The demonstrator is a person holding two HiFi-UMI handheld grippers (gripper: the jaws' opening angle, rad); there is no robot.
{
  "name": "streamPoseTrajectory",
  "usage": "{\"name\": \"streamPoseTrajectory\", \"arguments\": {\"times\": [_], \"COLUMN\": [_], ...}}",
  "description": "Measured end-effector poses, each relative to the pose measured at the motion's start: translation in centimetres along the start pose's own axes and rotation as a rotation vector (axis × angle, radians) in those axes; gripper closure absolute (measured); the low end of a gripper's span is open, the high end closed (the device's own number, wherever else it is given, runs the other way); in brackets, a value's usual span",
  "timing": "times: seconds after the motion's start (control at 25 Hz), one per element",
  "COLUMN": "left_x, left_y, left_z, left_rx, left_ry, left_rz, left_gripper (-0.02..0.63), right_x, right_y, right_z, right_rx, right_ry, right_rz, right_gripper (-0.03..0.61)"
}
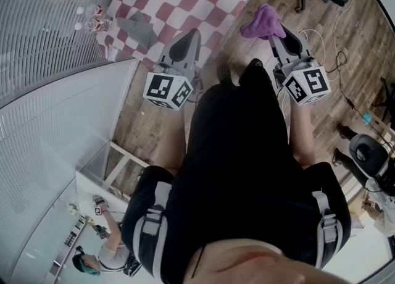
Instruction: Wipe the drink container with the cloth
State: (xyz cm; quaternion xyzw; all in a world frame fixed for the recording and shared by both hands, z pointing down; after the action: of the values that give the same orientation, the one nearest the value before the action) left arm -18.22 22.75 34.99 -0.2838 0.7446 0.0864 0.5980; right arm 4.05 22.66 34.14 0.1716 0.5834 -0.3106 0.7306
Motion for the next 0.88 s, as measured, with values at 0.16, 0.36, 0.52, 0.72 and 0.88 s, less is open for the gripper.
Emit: {"name": "streamPoseTrajectory", "arguments": {"times": [0.16,0.36,0.52,0.72,0.88], "left_x": [0.2,0.0,0.0,-0.3,0.0], "left_y": [1.7,2.6,2.8,2.9,2.6], "left_z": [0.1,0.6,0.9,1.4,1.4], "left_rx": [0.002,-0.015,-0.021,-0.035,-0.009], "left_ry": [-0.048,-0.065,-0.053,-0.055,-0.042], "left_rz": [-0.004,-0.002,-0.009,-0.022,0.004], "left_gripper": [0.581,0.581,0.581,0.581,0.581], "right_x": [-0.2,-0.3,-0.2,0.3,0.5], "right_y": [0.7,1.4,2.0,2.2,2.4], "right_z": [-2.2,-3.5,-3.9,-4.4,-4.1], "right_rx": [-0.002,-0.006,-0.011,0.001,-0.009], "right_ry": [0.0,0.011,0.007,-0.015,-0.026], "right_rz": [0.001,0.002,0.018,0.053,0.048], "right_gripper": [0.497,0.497,0.497,0.497,0.494]}}
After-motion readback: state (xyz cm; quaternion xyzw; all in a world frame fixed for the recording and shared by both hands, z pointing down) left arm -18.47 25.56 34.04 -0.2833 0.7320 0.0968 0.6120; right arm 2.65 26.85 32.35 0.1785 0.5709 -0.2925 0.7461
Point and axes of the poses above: the fingertips, and each gripper's own axes: y backward along the fingers, z to its right, x out of its top, the point moved 3 cm from there along y, backward along the fingers, and after that the axes turned 8 degrees about x, right-handed, at the moved point
